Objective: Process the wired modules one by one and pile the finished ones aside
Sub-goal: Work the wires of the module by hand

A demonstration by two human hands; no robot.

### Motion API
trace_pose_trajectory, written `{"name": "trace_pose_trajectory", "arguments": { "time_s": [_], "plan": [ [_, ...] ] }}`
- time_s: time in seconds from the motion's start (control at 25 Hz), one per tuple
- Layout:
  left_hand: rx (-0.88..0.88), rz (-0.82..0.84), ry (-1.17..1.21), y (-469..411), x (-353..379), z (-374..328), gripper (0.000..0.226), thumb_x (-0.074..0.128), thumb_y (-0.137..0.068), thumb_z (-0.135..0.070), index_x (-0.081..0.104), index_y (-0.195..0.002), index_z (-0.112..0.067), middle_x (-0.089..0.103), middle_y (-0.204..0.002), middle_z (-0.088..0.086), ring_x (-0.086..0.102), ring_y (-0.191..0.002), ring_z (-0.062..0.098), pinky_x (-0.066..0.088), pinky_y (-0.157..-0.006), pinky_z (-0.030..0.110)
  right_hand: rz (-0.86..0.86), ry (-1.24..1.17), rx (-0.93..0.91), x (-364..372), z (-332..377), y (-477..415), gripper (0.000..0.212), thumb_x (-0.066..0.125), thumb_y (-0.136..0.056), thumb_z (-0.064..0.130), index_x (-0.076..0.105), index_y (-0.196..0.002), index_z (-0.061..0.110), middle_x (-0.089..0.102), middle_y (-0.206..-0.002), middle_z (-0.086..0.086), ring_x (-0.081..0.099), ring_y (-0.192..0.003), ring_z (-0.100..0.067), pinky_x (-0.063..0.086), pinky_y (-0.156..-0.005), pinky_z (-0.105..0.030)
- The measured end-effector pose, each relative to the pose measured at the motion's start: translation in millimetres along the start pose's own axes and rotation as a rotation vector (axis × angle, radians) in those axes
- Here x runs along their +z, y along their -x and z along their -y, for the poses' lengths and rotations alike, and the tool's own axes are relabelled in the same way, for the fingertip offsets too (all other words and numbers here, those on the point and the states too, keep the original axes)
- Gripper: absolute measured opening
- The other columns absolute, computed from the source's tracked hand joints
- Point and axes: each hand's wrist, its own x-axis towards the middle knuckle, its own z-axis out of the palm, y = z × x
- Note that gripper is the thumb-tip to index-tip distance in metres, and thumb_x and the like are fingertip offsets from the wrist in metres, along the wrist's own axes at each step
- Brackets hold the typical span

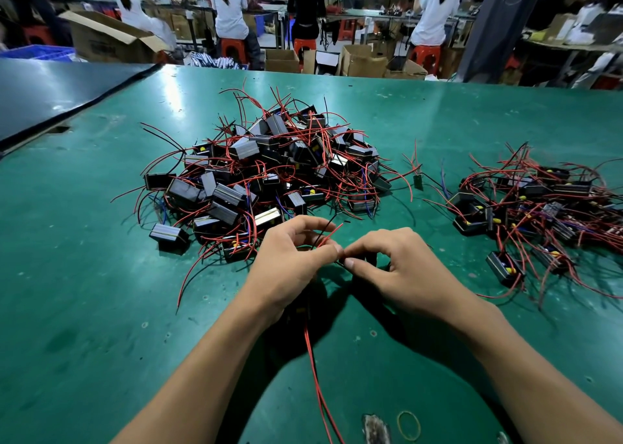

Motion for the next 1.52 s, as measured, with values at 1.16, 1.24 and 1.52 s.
{"name": "trace_pose_trajectory", "arguments": {
  "time_s": [1.16,1.24,1.52],
  "plan": [
    [-0.08,0.03,0.134,-1.5,-1.9,-5.2,0.016,0.061,-0.096,-0.022,0.073,-0.094,-0.012,0.075,-0.085,0.006,0.059,-0.057,0.011,0.049,-0.054,0.021,-0.04,-0.26,0.191,-3.5,1.4,1.2,0.007,0.074,-0.089,0.017,0.073,-0.088,0.023,0.074,-0.074,0.007,0.067,-0.069,-0.009,0.052,-0.07,-0.018],
    [-0.09,0.034,0.155,-1.3,-3.4,-5.6,0.013,0.061,-0.096,-0.017,0.07,-0.097,-0.008,0.075,-0.086,0.01,0.063,-0.061,0.015,0.054,-0.058,0.025,-0.04,-0.319,0.223,-4.7,0.6,0.7,0.007,0.072,-0.09,0.016,0.071,-0.087,0.022,0.076,-0.077,0.005,0.071,-0.073,-0.012,0.054,-0.073,-0.019],
    [-0.115,0.021,0.203,-2.8,-5.7,-6.8,0.01,0.064,-0.094,-0.013,0.067,-0.102,-0.008,0.075,-0.085,0.011,0.065,-0.059,0.018,0.056,-0.061,0.031,0.046,-0.469,0.27,-5.5,-1.3,-0.2,0.008,0.064,-0.097,0.014,0.067,-0.092,0.019,0.077,-0.082,0.002,0.071,-0.076,-0.009,0.056,-0.076,-0.022]
  ]
}}
